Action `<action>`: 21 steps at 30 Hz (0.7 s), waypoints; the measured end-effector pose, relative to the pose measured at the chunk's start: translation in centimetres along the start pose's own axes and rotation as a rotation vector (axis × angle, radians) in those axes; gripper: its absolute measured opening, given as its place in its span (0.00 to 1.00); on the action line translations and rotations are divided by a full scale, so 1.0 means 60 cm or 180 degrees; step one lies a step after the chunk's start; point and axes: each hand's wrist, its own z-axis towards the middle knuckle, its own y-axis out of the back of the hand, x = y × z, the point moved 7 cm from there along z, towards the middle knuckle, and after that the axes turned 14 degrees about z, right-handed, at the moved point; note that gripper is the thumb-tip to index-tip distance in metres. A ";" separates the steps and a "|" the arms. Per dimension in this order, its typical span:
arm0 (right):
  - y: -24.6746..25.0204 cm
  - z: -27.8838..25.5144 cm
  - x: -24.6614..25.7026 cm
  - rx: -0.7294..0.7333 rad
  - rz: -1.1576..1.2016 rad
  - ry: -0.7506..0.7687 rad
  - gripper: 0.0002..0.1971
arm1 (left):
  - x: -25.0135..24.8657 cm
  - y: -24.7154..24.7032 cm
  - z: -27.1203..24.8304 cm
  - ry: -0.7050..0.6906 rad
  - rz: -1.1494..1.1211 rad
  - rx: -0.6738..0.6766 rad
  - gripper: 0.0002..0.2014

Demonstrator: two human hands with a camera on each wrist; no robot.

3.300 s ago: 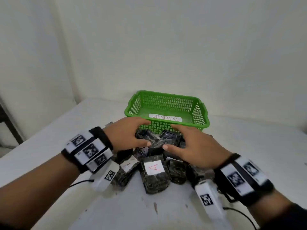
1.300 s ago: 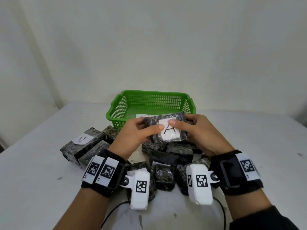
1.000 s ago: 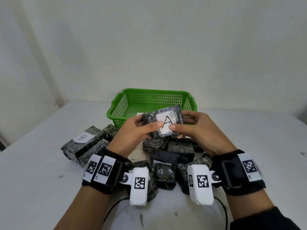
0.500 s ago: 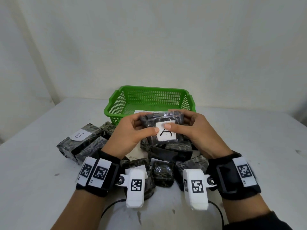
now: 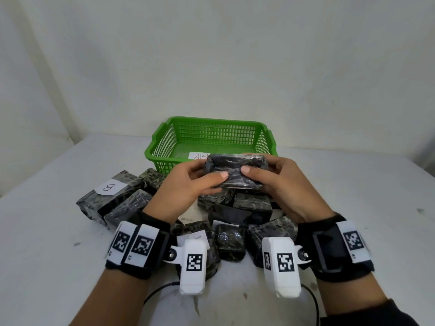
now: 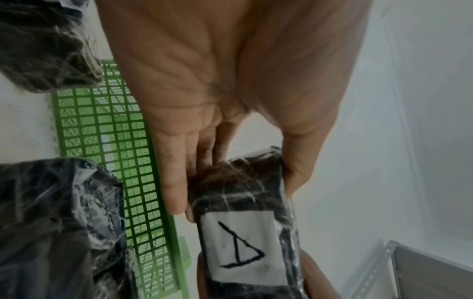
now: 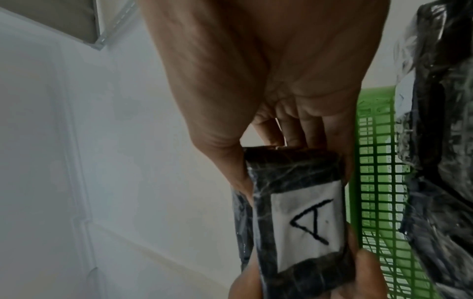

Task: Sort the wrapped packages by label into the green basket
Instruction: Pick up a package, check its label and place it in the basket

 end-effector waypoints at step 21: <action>-0.008 -0.007 0.000 -0.0160 -0.0194 -0.0074 0.23 | 0.008 0.006 0.001 -0.0043 0.0303 -0.0065 0.22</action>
